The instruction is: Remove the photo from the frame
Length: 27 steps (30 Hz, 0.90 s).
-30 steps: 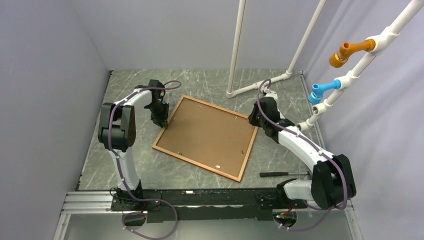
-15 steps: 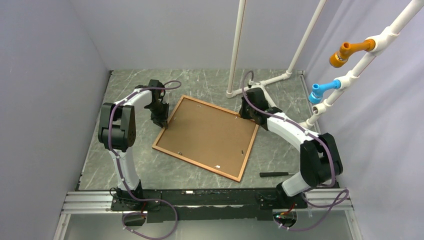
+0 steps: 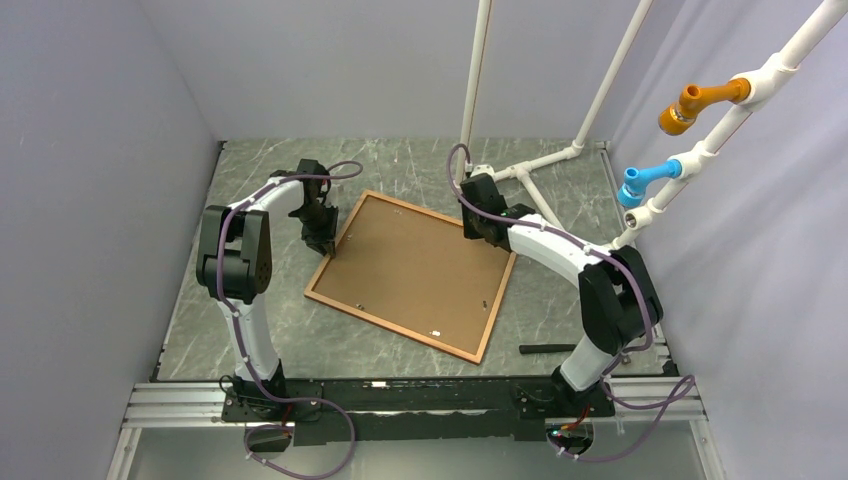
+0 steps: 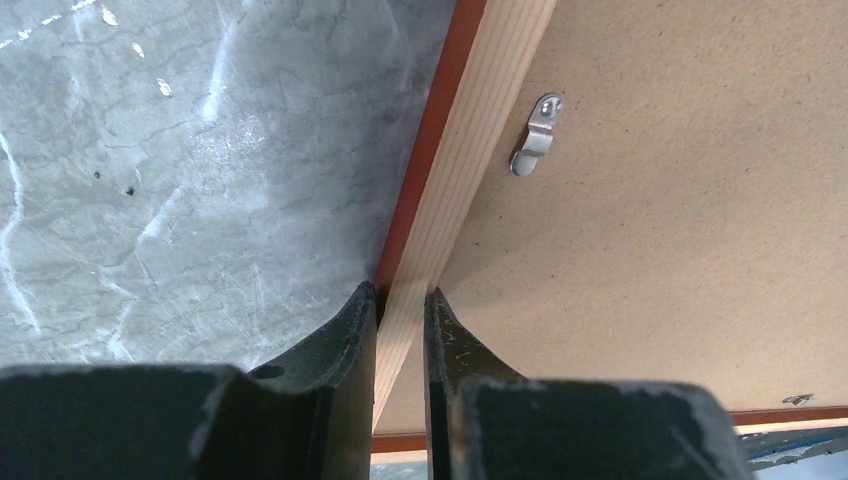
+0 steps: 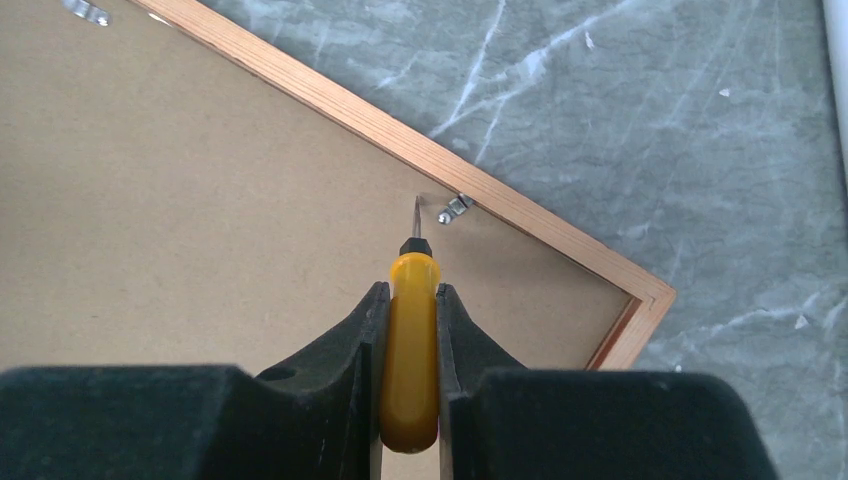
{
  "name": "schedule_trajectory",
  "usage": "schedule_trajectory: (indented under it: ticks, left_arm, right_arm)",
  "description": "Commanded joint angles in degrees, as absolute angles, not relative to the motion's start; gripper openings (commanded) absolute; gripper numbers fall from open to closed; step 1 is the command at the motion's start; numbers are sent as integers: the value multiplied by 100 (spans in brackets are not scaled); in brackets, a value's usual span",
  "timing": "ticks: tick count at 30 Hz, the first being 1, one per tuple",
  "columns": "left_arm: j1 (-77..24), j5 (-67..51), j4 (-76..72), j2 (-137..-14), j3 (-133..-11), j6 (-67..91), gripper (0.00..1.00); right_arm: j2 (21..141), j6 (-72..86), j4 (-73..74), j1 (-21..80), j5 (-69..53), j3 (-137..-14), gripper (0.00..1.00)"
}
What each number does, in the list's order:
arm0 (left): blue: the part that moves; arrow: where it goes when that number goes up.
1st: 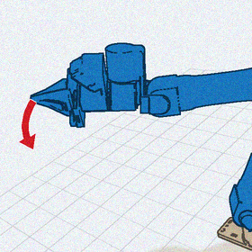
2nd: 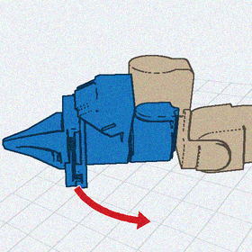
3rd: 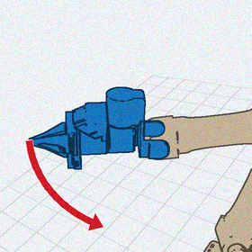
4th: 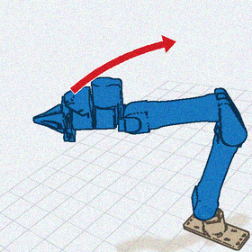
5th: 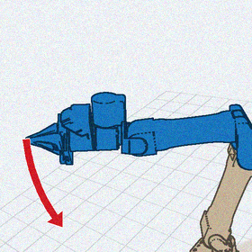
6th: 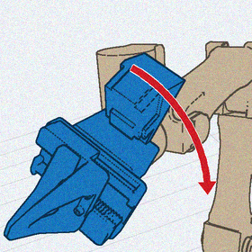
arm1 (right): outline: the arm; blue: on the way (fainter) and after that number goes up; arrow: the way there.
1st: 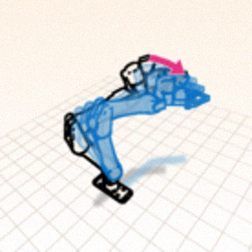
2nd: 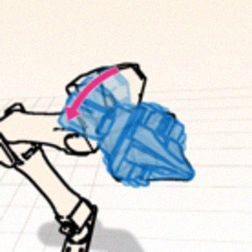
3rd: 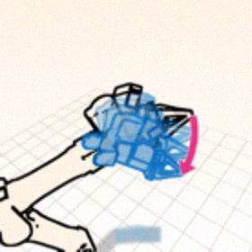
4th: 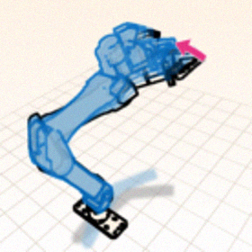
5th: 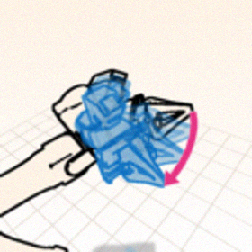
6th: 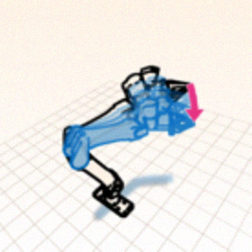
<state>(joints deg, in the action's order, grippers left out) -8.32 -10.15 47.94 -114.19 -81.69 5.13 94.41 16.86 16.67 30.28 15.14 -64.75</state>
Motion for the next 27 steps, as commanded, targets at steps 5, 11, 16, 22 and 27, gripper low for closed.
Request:
schedule_trajectory:
  ticks: [5, 11, 16, 22, 27]
  left_arm:
    - [-834, -707, 4699, -11628, -8218, 608, 0]
    - [-836, -703, 4705, -11630, -8219, 602, 0]
    - [-836, -675, 4713, -11638, -8220, 614, 0]
    - [-839, -626, 4745, -11655, -8228, 623, 0]
    - [-835, -580, 4748, -11659, -8234, 639, 0]
  right_arm:
    - [9579, 1497, 1707, 3051, 2123, -6673, 0]
    - [9683, 1468, 1751, 3046, 2225, -6720, 0]
    - [9851, 1646, 2191, 3043, 2428, -6885, 0]
    - [9963, 1980, 3103, 3228, 2731, -7166, 0]
    - [10155, 2119, 3719, 3266, 2962, -7428, 0]
